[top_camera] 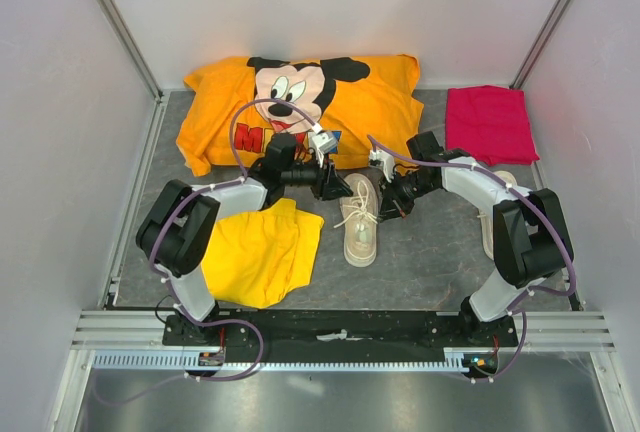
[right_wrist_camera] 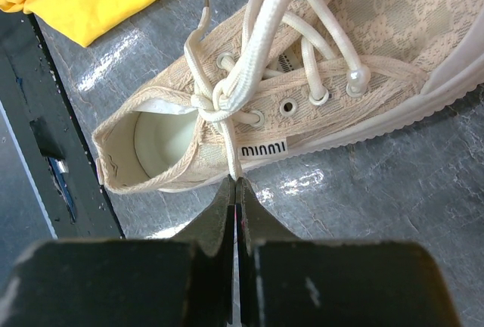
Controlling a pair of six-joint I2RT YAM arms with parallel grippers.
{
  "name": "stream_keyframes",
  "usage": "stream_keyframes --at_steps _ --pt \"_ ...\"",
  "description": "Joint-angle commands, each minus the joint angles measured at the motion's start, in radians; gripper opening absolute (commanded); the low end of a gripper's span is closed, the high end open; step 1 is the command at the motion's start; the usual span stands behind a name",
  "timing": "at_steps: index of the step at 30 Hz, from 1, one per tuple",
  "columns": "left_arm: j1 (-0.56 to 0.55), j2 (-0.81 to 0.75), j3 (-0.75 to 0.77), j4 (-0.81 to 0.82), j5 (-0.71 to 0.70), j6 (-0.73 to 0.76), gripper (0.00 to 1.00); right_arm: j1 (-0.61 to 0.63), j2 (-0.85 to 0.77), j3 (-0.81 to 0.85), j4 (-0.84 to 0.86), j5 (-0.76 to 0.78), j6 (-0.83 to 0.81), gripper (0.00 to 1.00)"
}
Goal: Tie the shoes
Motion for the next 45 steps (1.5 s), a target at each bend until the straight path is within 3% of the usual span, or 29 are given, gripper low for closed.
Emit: stream_keyframes --at_steps 1,6,14,21,29,32,36,45 --pt "-0.002 -0.03 0.033 -0.214 0.051 0.334 0.4 0.0 -0.015 0.02 0.0 -0.034 0.0 0.0" --pt "-0.002 -0.004 0.061 -0.32 0.04 0.548 0.45 0.0 -0.013 0.017 -0.001 -0.033 -0.003 0.0" --pt "-0.002 0.07 0.116 -0.309 0.019 0.547 0.5 0.0 -0.006 0.023 -0.001 -0.033 0.002 0.0" --pt "-0.002 0.085 0.144 -0.392 0.083 0.626 0.49 0.0 -0.004 0.031 -0.001 -0.031 0.006 0.0" --pt "-0.004 0.084 0.118 -0.45 0.082 0.672 0.33 0.0 0.002 0.032 -0.001 -0.031 0.008 0.0" --pt "-0.001 0.093 0.139 -0.458 0.053 0.649 0.17 0.001 0.005 0.031 0.0 -0.03 0.008 0.0" --pt "0.01 0.071 0.127 -0.459 0.049 0.64 0.03 0.001 0.005 0.032 0.0 -0.028 0.008 0.0" --pt "0.058 0.021 0.093 -0.501 0.066 0.652 0.02 0.001 0.002 0.029 -0.001 -0.023 0.006 0.0"
